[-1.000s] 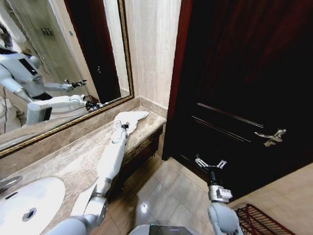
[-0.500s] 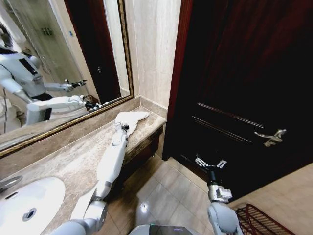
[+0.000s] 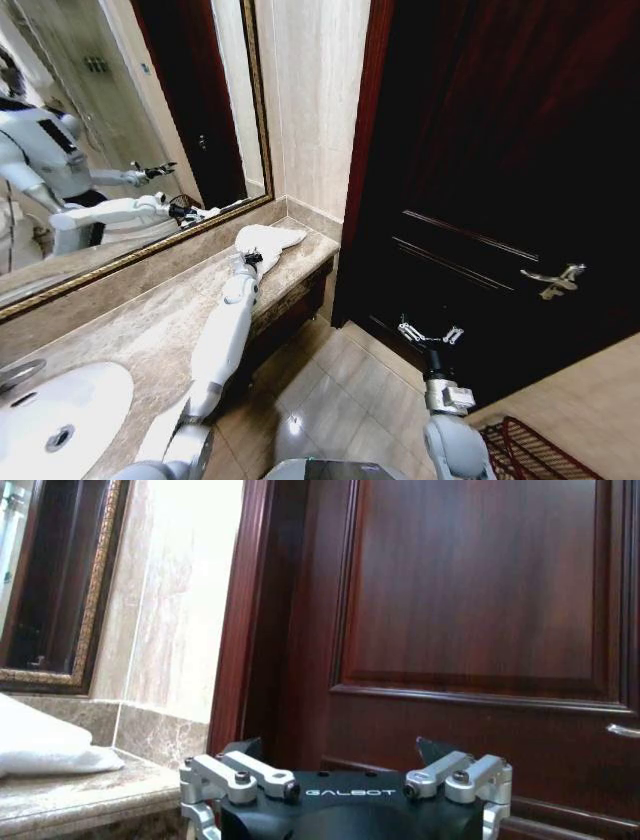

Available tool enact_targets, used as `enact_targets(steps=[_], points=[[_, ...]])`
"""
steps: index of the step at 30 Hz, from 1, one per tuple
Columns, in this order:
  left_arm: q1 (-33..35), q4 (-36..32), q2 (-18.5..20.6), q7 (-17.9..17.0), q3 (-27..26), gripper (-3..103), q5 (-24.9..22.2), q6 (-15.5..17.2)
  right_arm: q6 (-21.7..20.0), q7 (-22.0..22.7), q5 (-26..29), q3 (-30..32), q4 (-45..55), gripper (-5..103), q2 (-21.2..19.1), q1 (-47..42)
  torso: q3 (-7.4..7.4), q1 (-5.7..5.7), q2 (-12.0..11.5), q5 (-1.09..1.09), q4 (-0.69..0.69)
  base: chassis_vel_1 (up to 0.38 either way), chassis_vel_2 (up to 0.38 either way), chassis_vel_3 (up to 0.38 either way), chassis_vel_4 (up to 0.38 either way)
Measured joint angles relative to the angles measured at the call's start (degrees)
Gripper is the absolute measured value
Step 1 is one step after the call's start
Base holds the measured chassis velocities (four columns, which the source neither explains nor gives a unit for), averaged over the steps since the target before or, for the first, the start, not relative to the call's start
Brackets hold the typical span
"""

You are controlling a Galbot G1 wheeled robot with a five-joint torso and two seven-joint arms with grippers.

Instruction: Discard the used towel into the hamper.

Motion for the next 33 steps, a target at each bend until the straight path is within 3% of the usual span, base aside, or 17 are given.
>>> enact_targets(steps=[8, 9, 17, 21, 33], points=[[9.7, -12.7, 3.0, 4.2, -2.1, 6, 1.9, -6.6, 0.2, 0.0, -0.1, -0.1, 0.6, 100, 0.0, -0.4, 0.00, 0.00, 0.0, 0.00, 0.00, 0.000, 0.000, 0.000, 0.000], [9.7, -12.7, 3.0, 4.2, -2.1, 6, 1.9, -6.6, 0.2, 0.0, -0.1, -0.1, 0.6, 100, 0.0, -0.4, 0.00, 0.00, 0.0, 0.00, 0.00, 0.000, 0.000, 0.000, 0.000], [26.0, -31.7, 3.9, 4.2, -5.0, 6, -0.2, -7.1, 0.6, -0.1, -0.4, -0.6, 2.1, 100, 0.5, -1.3, -0.01, 0.00, 0.0, 0.01, -0.01, 0.000, 0.000, 0.000, 0.000], [34.2, -38.3, 2.7, 4.7, -7.6, 6, -0.6, -7.7, 0.7, -0.2, -0.3, -0.9, 3.4, 100, 1.6, -1.4, -0.01, -0.01, 0.0, 0.01, 0.01, 0.000, 0.000, 0.000, 0.000], [50.4, -54.6, -0.1, 7.5, -16.4, 6, 1.9, -8.3, 1.9, -0.8, 1.5, -0.8, 6.4, 100, 2.2, -2.3, -0.01, -0.01, 0.0, 0.02, 0.00, 0.000, 0.000, 0.000, 0.000]])
